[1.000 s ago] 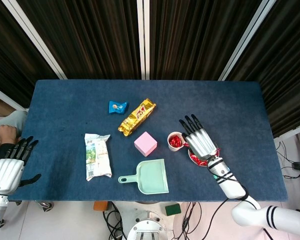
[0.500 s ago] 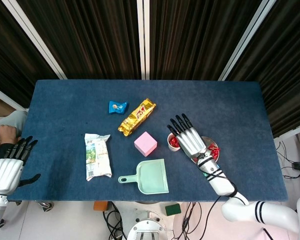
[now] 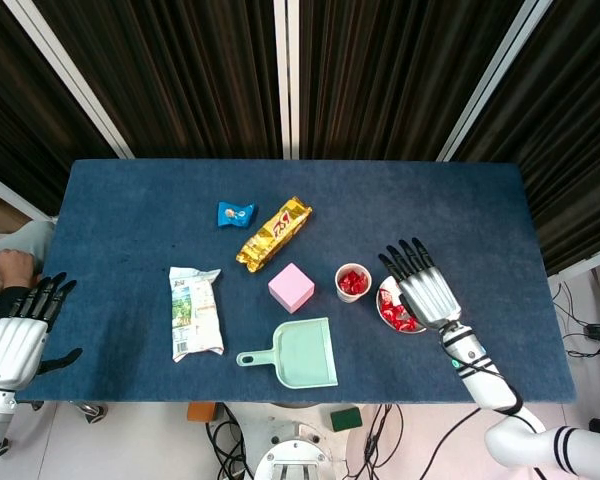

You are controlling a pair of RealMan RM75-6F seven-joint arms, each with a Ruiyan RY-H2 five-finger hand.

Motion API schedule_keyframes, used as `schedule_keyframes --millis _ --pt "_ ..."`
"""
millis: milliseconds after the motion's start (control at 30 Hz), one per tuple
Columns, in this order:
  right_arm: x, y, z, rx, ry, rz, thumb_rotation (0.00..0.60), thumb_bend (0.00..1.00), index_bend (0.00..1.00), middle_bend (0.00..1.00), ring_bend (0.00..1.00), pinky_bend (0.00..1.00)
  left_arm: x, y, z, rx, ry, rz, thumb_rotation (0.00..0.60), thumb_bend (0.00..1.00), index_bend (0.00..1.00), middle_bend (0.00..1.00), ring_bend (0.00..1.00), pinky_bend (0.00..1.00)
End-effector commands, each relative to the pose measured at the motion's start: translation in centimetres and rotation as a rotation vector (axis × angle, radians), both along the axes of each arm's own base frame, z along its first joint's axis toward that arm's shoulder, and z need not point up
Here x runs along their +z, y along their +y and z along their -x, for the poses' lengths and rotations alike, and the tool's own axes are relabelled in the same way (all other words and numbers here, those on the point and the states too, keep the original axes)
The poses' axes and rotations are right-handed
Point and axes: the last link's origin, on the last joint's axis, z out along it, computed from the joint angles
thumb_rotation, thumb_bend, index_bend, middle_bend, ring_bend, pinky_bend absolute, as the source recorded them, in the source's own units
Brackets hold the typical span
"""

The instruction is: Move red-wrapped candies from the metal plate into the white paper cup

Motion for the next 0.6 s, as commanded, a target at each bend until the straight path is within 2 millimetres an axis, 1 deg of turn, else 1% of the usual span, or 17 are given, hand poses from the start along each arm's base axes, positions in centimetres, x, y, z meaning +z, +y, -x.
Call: schedule_keyframes --millis 33,100,167,233,433,600 --pt "0.2 0.7 2.5 -0.052 0.033 -0.014 0.600 0.37 0.15 0.06 0.00 0.00 0.0 0.0 0.0 -0.001 0.001 0.000 0.600 0.10 0.08 0.03 0.00 0.15" --pt "0.0 1.0 3.8 -0.082 0.052 -0.031 0.600 0.37 0.16 0.06 0.00 0.00 -0.1 0.0 -0.1 -0.002 0.002 0.000 0.600 0.10 0.08 0.03 0.00 0.15" --pt "-0.3 1.3 4.6 -0.101 0.056 -0.045 0.600 0.37 0.17 0.06 0.00 0.00 -0.1 -0.1 -0.1 -0.002 0.002 0.000 0.600 0.10 0.08 0.03 0.00 0.15" --pt "-0.6 1.4 5.0 -0.108 0.057 -0.058 0.600 0.37 0.19 0.06 0.00 0.00 -0.1 -0.1 -0.1 -0.002 0.003 0.000 0.600 0.09 0.08 0.03 0.00 0.15" --pt "-2.0 1.7 5.1 -0.098 0.068 -0.089 0.600 0.37 0.31 0.06 0.00 0.00 -0.1 -0.1 -0.1 -0.002 0.003 0.000 0.600 0.10 0.08 0.03 0.00 0.15" --pt "-2.8 1.6 5.0 -0.097 0.071 -0.092 0.600 0.37 0.38 0.06 0.00 0.00 0.0 0.0 0.0 0.001 0.001 -0.001 0.600 0.10 0.08 0.03 0.00 0.15"
